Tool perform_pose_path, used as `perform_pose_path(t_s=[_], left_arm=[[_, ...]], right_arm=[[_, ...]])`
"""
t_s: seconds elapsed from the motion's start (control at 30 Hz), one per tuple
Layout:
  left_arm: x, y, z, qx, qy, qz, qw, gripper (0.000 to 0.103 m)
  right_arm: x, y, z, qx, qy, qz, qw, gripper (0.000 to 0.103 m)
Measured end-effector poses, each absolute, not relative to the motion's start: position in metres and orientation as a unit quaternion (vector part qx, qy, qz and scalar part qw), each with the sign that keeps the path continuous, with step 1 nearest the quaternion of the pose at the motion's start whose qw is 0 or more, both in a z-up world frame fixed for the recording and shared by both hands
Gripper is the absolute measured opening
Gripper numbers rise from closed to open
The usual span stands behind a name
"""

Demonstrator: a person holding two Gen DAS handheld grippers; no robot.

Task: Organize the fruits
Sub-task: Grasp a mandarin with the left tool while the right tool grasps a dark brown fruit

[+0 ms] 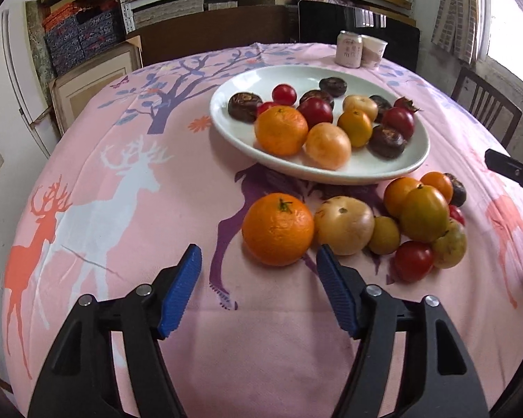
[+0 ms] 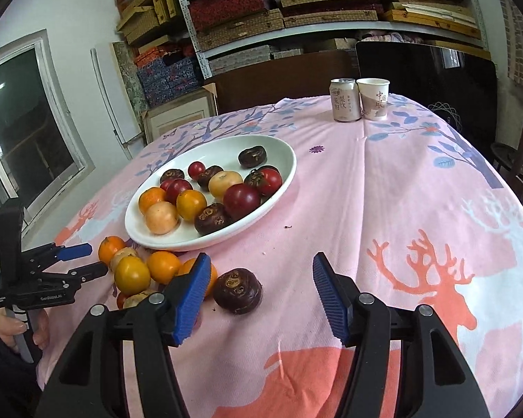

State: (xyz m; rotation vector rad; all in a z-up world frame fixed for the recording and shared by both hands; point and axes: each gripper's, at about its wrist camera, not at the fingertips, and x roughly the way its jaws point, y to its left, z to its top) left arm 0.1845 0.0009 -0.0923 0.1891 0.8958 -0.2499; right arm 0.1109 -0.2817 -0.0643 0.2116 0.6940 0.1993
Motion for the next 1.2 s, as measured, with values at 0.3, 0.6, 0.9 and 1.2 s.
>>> perform_pose_path(t_s=[0.3,0.6,0.9,1.2], left_arm=[[0.213,-0.014,-0.102,0.122,0.427,-0.121,0.888,0.059],[0.212,0.003,-0.092,0.061,0.414,-0.139,0.898,0.044],[0.208,0.016,-0.082,0.028,0.398,-0.142,0.906,0.044],[0.207,0.017,-0.081,0.024,0.397,-0.149,0.905,0.044]], right_arm=[[0.116,-0.277,-0.070,0.098,0.360,0.108,0.921,0.061],[0.122,-0.259,-0.078,0.060,0.399,0.115,0.908,0.061],[0.132,-0.228,-0.091,-0.030,0.448,0.099,0.888,0.046],[0.152,-0.217,-0.097,-0.054,0.451,0.082,0.887,0.046]])
